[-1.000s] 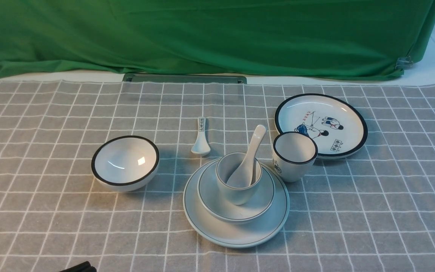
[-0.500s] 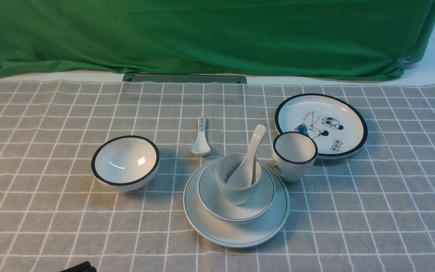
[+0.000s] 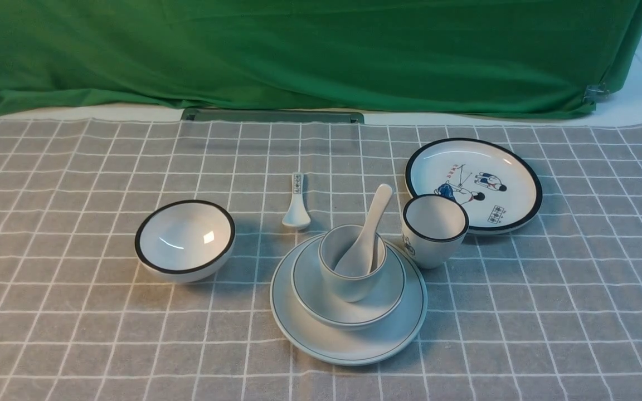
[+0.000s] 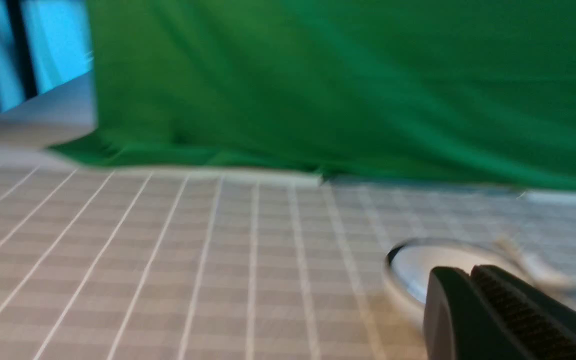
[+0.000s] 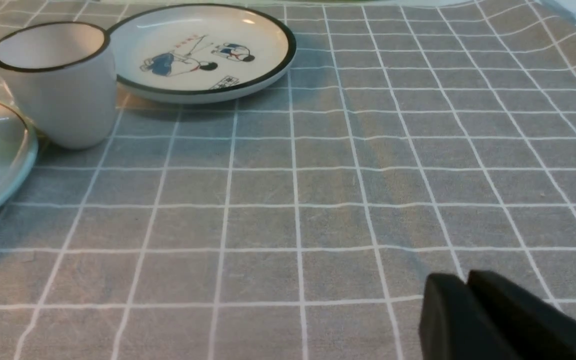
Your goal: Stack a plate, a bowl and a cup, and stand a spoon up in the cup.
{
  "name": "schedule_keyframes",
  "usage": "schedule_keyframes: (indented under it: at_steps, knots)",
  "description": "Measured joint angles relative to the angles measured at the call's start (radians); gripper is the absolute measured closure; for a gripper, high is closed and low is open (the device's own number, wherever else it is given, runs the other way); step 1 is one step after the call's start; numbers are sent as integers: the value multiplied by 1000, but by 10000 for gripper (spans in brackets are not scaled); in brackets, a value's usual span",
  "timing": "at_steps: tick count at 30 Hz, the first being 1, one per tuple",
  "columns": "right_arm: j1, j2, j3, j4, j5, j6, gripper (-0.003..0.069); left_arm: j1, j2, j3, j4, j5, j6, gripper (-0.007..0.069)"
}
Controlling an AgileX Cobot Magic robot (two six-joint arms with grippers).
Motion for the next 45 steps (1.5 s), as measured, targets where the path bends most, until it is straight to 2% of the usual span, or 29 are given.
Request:
schedule_keyframes:
  at_steps: [1, 3, 6, 45]
  knots:
    - [0, 0, 0, 0, 0, 0, 572, 14, -3, 0, -1, 13, 0, 612]
    - [0, -1, 0, 0, 0, 1, 571, 60, -10, 0, -3, 144, -12, 612]
    - [0, -1, 0, 0, -1, 2, 568, 61, -10, 0, -5, 161, -53, 612]
    - [0, -1, 0, 0, -1, 8, 470, 60, -10, 0, -5, 137, -76, 612]
